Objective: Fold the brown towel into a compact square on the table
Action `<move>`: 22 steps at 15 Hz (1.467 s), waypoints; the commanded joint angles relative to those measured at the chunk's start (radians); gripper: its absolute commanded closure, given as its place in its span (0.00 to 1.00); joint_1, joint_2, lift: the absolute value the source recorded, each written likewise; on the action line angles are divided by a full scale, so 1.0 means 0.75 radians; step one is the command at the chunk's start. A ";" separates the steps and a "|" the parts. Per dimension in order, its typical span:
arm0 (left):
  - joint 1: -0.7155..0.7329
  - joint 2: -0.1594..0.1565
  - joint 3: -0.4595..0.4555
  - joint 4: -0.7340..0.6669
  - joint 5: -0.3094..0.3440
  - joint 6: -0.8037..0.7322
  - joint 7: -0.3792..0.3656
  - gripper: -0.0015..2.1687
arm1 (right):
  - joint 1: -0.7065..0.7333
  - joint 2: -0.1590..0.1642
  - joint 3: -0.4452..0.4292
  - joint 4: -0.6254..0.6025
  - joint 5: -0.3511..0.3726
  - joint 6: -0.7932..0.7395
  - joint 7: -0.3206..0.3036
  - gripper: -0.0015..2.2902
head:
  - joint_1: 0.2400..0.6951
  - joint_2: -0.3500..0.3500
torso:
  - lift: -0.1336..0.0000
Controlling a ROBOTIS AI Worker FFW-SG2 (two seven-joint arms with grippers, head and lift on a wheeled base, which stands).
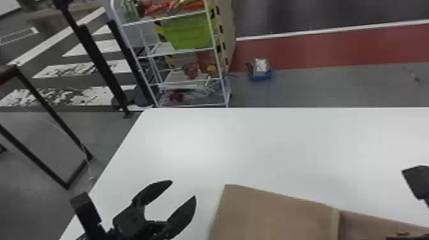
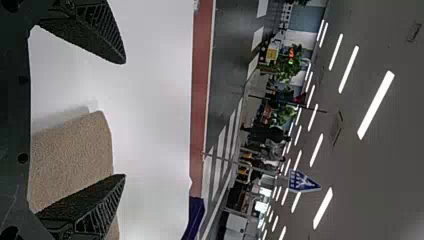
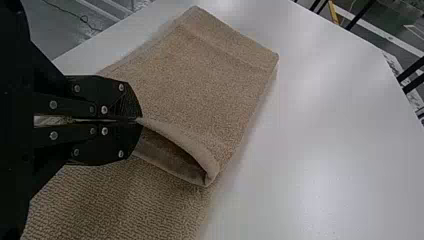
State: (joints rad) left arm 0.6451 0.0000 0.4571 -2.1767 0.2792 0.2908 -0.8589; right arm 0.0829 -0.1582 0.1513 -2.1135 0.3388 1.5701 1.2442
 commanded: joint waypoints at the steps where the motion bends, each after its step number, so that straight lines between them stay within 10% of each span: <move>1: -0.001 -0.003 0.000 0.002 0.000 0.000 0.000 0.03 | 0.000 0.000 -0.020 0.004 -0.002 0.003 0.039 0.36 | 1.00 0.93 | 0.07; 10: -0.001 -0.003 0.002 0.002 0.000 0.000 0.000 0.03 | -0.019 -0.010 0.038 0.047 0.088 0.003 0.098 0.31 | 1.00 0.93 | 0.07; 22: -0.001 -0.003 0.002 0.002 -0.002 0.000 -0.002 0.03 | -0.027 0.002 0.033 0.079 0.094 0.003 0.092 0.54 | 1.00 0.94 | 0.07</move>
State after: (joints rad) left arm 0.6443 0.0000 0.4584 -2.1757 0.2776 0.2908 -0.8606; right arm 0.0638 -0.1589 0.1834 -2.0579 0.4137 1.5701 1.3155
